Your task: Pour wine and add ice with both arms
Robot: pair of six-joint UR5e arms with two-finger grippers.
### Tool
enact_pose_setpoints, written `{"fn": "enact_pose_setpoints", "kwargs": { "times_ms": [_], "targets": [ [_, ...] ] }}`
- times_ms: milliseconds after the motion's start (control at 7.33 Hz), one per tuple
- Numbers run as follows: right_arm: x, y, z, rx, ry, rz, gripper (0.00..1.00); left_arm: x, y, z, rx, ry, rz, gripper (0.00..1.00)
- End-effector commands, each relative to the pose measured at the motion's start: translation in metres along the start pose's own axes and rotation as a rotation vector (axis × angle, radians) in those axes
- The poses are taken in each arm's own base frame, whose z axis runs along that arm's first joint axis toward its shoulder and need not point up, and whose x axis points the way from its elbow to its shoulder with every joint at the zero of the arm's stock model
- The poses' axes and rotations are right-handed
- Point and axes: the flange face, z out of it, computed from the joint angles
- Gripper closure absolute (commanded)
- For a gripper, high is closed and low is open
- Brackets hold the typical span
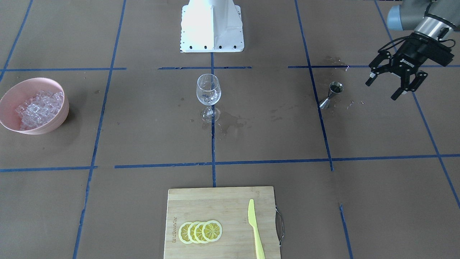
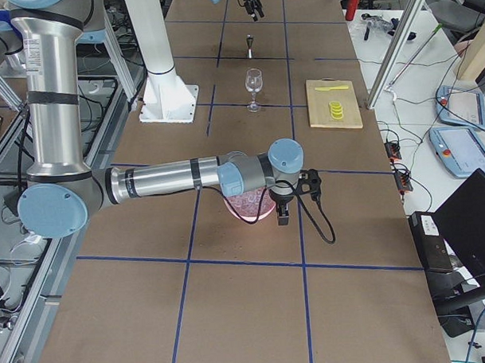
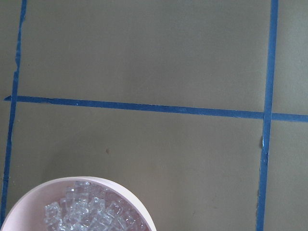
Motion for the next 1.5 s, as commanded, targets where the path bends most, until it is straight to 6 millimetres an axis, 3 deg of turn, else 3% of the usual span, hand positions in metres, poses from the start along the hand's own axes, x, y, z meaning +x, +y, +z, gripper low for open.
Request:
{"fn": "enact_pose_setpoints", "kwargs": {
  "times_ms": [0, 136, 273, 545, 818, 955, 1227, 1364],
  "targets": [
    [-0.007, 0.000, 0.007, -0.014, -0.002, -0.013, 0.00, 0.041, 0.043, 0.007, 0.024, -0.018, -0.124, 0.05],
    [-0.007, -0.001, 0.007, -0.013, -0.002, -0.014, 0.00, 0.055, 0.061, 0.018, 0.048, -0.032, -0.154, 0.02],
    [-0.009, -0.001, 0.005, -0.010, -0.003, -0.019, 0.00, 0.045, 0.073, 0.012, 0.058, -0.078, -0.143, 0.01],
    [-0.010, -0.001, 0.007, -0.013, -0.003, -0.023, 0.00, 0.070, 0.112, 0.028, 0.115, -0.121, -0.106, 0.01],
    [-0.009, -0.001, 0.009, -0.017, -0.002, -0.022, 0.00, 0.082, 0.136, 0.040, 0.146, -0.177, -0.086, 0.01],
    [-0.009, 0.000, 0.008, -0.017, -0.002, -0.020, 0.00, 0.099, 0.142, 0.055, 0.188, -0.218, -0.061, 0.01],
    [-0.007, 0.000, 0.009, -0.019, -0.002, -0.018, 0.00, 0.101, 0.156, 0.088, 0.291, -0.266, -0.065, 0.01],
    [-0.008, 0.000, 0.009, -0.018, -0.002, -0.019, 0.00, 0.091, 0.163, 0.100, 0.334, -0.301, -0.043, 0.01]
  ]
}}
